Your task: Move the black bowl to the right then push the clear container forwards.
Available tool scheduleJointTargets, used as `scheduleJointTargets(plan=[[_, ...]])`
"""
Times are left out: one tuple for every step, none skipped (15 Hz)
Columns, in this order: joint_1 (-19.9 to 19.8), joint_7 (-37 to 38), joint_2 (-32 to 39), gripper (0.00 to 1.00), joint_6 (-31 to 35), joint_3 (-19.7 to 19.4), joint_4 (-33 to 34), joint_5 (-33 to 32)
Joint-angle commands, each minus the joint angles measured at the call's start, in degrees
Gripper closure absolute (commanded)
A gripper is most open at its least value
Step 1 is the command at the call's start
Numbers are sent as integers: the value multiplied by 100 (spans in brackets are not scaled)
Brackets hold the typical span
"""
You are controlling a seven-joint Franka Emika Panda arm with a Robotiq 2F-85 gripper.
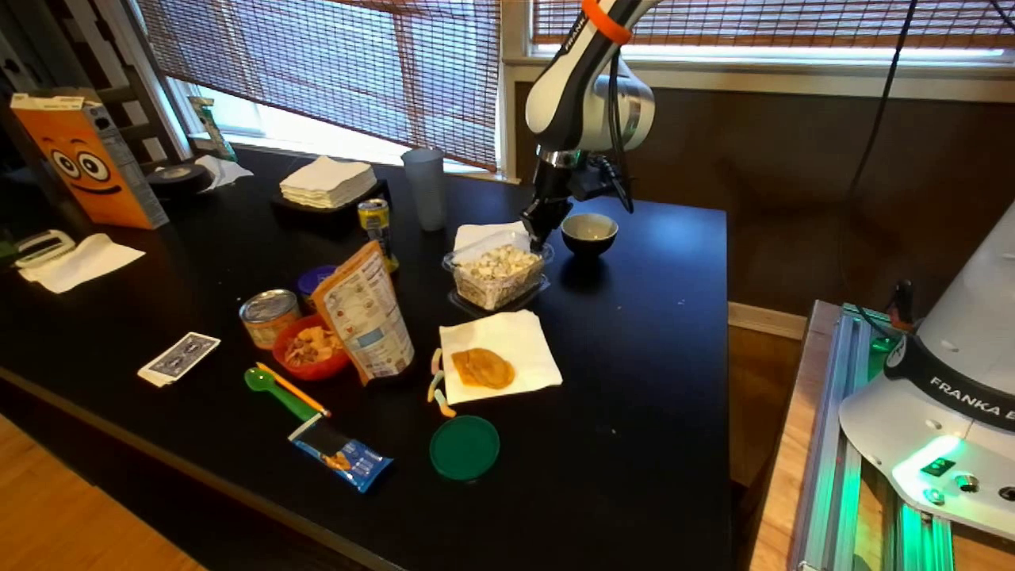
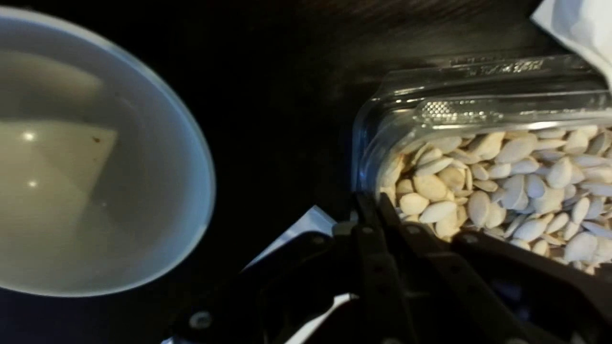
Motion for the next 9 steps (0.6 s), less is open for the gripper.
scheduleJointTargets(plan=[[60,-24,-219,99,217,-275,-444,-346],[99,-13,-262,99,224,-376,-485,-497],[123,-19,-290,99,217,-449,-525,-636],[160,-14,-309,99,205,-534,-548,-801],[177,-70,-327,99,186,-580,-561,-962],[195,-95,-341,99,187,-615,-567,-1104],[167,-195,-351,99,190,-568,-570,-1170],[133,-319,-350,99,199,-490,-569,-1198],[141,-390,-346,99,204,-472,-566,-1253]])
